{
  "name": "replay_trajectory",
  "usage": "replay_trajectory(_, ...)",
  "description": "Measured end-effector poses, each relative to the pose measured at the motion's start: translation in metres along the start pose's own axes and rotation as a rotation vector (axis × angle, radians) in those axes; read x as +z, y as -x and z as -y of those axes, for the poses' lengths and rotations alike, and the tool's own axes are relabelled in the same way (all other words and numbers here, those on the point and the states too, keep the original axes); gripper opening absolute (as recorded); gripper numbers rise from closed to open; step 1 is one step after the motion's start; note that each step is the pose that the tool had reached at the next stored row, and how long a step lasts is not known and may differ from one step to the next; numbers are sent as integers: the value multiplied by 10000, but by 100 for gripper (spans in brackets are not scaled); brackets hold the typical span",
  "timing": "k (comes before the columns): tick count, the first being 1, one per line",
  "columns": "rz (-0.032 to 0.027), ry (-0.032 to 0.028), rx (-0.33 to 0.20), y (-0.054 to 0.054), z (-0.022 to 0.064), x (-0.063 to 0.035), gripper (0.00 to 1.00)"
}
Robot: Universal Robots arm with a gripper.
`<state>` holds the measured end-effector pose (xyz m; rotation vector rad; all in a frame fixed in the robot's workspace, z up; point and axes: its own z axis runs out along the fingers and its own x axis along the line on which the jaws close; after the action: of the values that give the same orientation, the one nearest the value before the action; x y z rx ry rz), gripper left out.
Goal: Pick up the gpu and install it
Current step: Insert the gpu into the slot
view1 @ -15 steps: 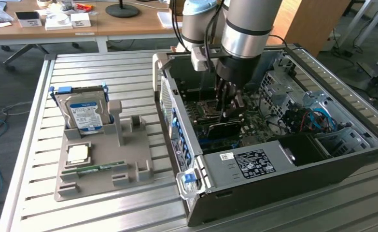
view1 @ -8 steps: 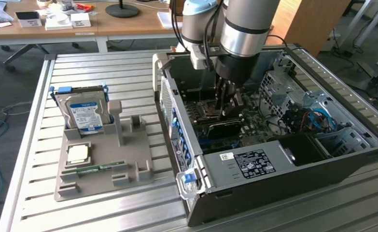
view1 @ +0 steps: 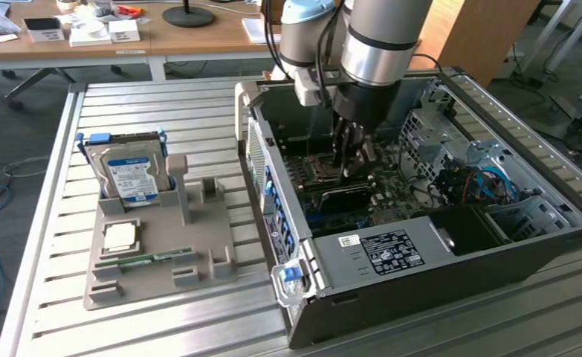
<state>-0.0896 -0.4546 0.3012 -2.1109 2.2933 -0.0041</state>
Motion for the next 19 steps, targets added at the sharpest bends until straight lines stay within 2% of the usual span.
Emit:
replay_trajectory(5,-1,23,-48,6,82,-11,41)
replay_trajectory(12,1,24,-92,9,85,-145,41)
replay_trajectory(19,5,25,-235,10,86,-168,41)
